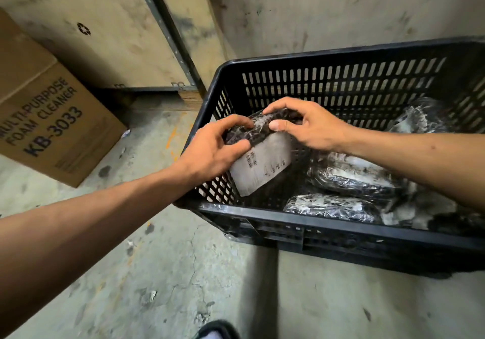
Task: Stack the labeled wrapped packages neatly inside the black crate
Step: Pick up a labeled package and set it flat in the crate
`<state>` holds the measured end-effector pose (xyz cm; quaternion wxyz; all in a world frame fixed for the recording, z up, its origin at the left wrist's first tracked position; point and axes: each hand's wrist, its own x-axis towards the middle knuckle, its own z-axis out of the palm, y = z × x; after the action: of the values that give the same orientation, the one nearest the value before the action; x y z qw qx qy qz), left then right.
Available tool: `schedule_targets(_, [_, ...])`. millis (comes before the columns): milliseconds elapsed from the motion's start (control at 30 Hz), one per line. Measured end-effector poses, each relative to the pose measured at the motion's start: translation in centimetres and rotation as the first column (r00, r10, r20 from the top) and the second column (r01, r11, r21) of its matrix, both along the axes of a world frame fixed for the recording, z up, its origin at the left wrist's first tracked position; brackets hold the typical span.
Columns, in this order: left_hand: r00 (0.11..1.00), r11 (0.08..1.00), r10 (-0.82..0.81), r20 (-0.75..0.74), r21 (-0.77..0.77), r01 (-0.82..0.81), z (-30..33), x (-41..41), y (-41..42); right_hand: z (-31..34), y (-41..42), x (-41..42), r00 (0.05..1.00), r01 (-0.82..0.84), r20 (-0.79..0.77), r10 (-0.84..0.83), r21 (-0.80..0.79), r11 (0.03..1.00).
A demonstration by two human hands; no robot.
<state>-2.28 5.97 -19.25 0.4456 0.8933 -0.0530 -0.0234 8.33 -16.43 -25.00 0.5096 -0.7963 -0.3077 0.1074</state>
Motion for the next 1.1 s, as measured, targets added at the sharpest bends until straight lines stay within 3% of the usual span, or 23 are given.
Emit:
schedule_targets(67, [0.998, 0.983, 0.042, 0.04, -0.181, -0.034, 0.7, 0.5, -0.4, 1.1, -0.3, 0.2, 0.997, 0.056, -0.05, -0.05, 0.108, 0.993])
schedule_targets(133, [0.992, 0.96, 0.111, 0.067, -0.265, -0.09, 1.3, 0.9, -0.9, 2.0, -1.0, 0.1, 0.993, 0.085, -0.09, -0.071, 0.154, 0.984])
schedule_targets(233, [0.97, 0.937, 0.219, 0.102, -0.297, -0.181, 2.2, 1.7, -1.7, 2.6, -2.5, -0.4, 0.992, 0.11, -0.072, -0.103, 0.096, 0.989])
schedule_targets(367, [0.936, 0.84, 0.345, 0.075, -0.47, -0.272, 3.3, 2.9, -2.4, 2.7, -3.9, -1.7, 0.983, 0.184, 0.005, -0.184, 0.022, 0.983])
schedule_targets(500, [0.933, 0.739, 0.358, 0.021, -0.618, -0.269, 3.7, 3.5, -3.3, 3.7, -3.1, -2.5, 0.967, 0.254, -0.052, -0.25, 0.095, 0.963])
schedule_targets(600, [0.966, 0.762, 0.257, -0.026, -0.609, -0.219, 3.2, 3.8, -3.5, 4.6, -2.5, -2.3, 0.95, 0.308, -0.127, -0.284, 0.257, 0.916])
schedule_targets(733, [0.994, 0.88, 0.108, 0.024, -0.467, -0.084, 2.7, 3.6, -2.4, 4.6, -2.5, -2.4, 0.943, 0.333, -0.123, -0.31, 0.27, 0.904])
schedule_targets(833, [0.996, 0.893, 0.07, 0.052, -0.449, -0.039, 2.5, 3.3, -2.0, 4.4, -2.5, -2.6, 0.94, 0.334, -0.176, -0.293, 0.291, 0.897])
schedule_targets(933, [0.999, 0.901, 0.024, 0.022, -0.433, -0.012, 3.3, 3.8, -0.9, 5.2, -3.6, -2.2, 0.958, 0.285, -0.073, -0.276, 0.192, 0.939])
schedule_targets(1033, [0.993, 0.947, -0.118, -0.007, -0.302, 0.11, 4.6, 4.3, 0.6, 6.7, -4.8, -1.3, 0.983, 0.105, 0.156, -0.097, -0.044, 0.993])
schedule_targets(1100, [0.982, 0.956, -0.19, -0.006, -0.227, 0.183, 4.9, 4.5, 1.0, 7.1, -4.6, -1.4, 0.984, 0.029, 0.177, -0.006, -0.128, 0.991])
